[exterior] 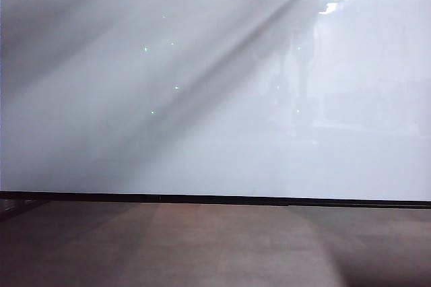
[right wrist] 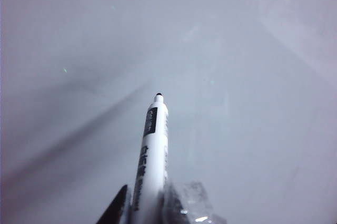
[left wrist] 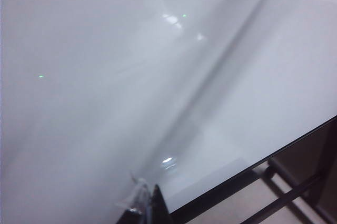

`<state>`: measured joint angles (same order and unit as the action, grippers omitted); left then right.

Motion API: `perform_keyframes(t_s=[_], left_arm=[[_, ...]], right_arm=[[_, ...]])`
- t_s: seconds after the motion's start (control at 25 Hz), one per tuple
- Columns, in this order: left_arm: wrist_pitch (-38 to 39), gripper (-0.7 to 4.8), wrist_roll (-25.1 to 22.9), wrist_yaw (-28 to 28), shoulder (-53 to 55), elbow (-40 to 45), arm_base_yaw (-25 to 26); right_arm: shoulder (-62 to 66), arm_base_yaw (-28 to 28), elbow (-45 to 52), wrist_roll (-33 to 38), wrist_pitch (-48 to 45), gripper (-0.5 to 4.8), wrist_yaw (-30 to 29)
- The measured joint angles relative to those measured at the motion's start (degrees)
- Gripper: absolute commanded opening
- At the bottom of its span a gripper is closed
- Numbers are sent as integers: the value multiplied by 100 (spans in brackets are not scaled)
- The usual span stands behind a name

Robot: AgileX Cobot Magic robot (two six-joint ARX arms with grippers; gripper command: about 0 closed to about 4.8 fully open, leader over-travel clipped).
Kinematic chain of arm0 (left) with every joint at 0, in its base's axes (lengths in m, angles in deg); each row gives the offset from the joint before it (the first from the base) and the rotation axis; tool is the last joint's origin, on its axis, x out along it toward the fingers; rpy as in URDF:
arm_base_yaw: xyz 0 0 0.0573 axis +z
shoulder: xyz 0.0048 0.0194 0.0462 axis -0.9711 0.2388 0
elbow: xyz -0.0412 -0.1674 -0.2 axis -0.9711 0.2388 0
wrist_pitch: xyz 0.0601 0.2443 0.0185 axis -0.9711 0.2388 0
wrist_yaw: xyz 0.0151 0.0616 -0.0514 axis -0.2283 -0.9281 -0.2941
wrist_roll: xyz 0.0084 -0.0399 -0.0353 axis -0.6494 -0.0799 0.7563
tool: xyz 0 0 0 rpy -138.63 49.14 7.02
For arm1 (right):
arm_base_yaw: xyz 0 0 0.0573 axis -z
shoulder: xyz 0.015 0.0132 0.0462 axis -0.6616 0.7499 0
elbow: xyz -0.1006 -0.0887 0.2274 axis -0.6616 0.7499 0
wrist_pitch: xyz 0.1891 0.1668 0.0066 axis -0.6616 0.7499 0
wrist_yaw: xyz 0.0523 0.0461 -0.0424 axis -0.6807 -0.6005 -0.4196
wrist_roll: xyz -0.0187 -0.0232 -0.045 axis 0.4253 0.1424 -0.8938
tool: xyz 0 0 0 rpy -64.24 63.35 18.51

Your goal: Reach to the right to find the marker pen, pick it up, and write the number 1 on the whiteboard.

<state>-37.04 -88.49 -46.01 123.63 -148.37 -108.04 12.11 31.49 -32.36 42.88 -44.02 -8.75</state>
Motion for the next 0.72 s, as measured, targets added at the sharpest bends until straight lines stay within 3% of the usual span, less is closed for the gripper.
perform_keyframes(t_s=[0.4, 0.72], left_arm=[[7, -5, -31, -31, 9, 0, 2], [-367, -5, -31, 267, 118, 0, 2]], right_arm=[[866, 0, -1392, -267, 516, -6, 199], [953, -2, -1484, -398, 555, -6, 450]])
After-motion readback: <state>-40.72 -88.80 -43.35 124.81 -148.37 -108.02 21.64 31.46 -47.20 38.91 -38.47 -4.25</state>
